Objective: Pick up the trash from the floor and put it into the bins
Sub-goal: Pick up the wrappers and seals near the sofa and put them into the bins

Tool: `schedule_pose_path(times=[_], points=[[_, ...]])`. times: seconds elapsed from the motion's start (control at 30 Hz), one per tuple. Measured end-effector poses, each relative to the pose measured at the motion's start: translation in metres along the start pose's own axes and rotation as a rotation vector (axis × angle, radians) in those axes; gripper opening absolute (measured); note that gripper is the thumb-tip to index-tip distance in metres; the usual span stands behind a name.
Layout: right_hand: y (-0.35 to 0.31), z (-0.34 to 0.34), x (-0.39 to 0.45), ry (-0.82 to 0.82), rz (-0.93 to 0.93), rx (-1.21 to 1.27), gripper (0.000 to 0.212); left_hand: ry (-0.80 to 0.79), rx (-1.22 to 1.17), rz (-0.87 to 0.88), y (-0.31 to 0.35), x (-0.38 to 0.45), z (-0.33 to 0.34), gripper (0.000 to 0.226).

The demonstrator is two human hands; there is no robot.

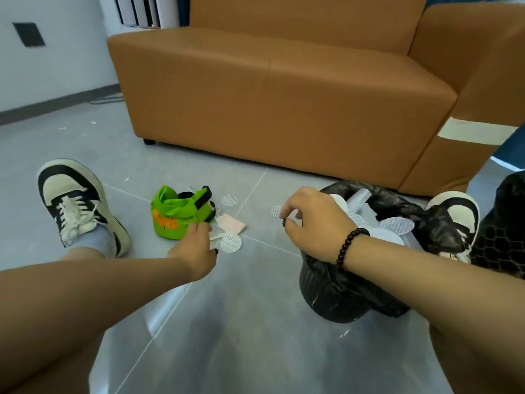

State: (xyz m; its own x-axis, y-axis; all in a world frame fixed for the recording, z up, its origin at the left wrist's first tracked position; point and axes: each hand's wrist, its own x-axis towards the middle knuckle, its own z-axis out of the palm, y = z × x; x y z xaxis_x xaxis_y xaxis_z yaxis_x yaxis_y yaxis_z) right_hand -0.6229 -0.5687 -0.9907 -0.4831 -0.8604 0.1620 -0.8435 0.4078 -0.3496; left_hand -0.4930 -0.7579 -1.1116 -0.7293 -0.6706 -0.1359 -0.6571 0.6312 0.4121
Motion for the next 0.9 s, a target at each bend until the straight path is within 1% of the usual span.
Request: schedule_pose_path(times=[0.13,0.2,0.3,0.33,0.37,0.43,0.5,0.63,0.73,0.8,0.9], points=[[-0.017,0.020,0.018,-0.163,-0.034,-0.052,0.016,0.098,0.027,-0.060,-0.014,0.037,-0.009,0.051],[-0.021,0.024,0.023,-0.214,-0.054,-0.070,0.018,0.114,0.091,-0.033,-0.020,0.057,-0.013,0.055],[-0.018,0.029,0.026,-0.275,-0.061,-0.086,0.020,0.075,0.269,0.073,-0.030,0.093,-0.015,0.073],[-0.016,0.029,0.026,-0.304,-0.058,-0.092,0.021,0.058,0.313,0.068,-0.032,0.103,-0.014,0.079],[-0.013,0.030,0.025,-0.336,-0.054,-0.100,0.022,0.047,0.330,0.029,-0.034,0.111,-0.012,0.082],[-0.007,0.033,0.023,-0.397,-0.042,-0.110,0.024,0.049,0.287,-0.083,-0.035,0.124,-0.005,0.084],[-0.002,0.035,0.022,-0.427,-0.036,-0.105,0.025,0.075,0.282,-0.130,-0.039,0.129,0.002,0.079],[0.000,0.039,0.020,-0.445,-0.043,-0.103,0.025,0.109,0.314,-0.080,-0.046,0.123,0.003,0.050],[-0.004,0.038,0.016,-0.462,-0.056,-0.106,0.026,0.136,0.368,-0.043,-0.045,0.110,-0.007,0.044],[-0.008,0.035,0.012,-0.473,-0.070,-0.113,0.027,0.196,0.446,0.042,-0.038,0.100,-0.017,0.039],[-0.014,0.021,0.004,-0.452,-0.074,-0.106,0.027,0.318,0.530,0.284,-0.025,0.082,-0.035,0.033]])
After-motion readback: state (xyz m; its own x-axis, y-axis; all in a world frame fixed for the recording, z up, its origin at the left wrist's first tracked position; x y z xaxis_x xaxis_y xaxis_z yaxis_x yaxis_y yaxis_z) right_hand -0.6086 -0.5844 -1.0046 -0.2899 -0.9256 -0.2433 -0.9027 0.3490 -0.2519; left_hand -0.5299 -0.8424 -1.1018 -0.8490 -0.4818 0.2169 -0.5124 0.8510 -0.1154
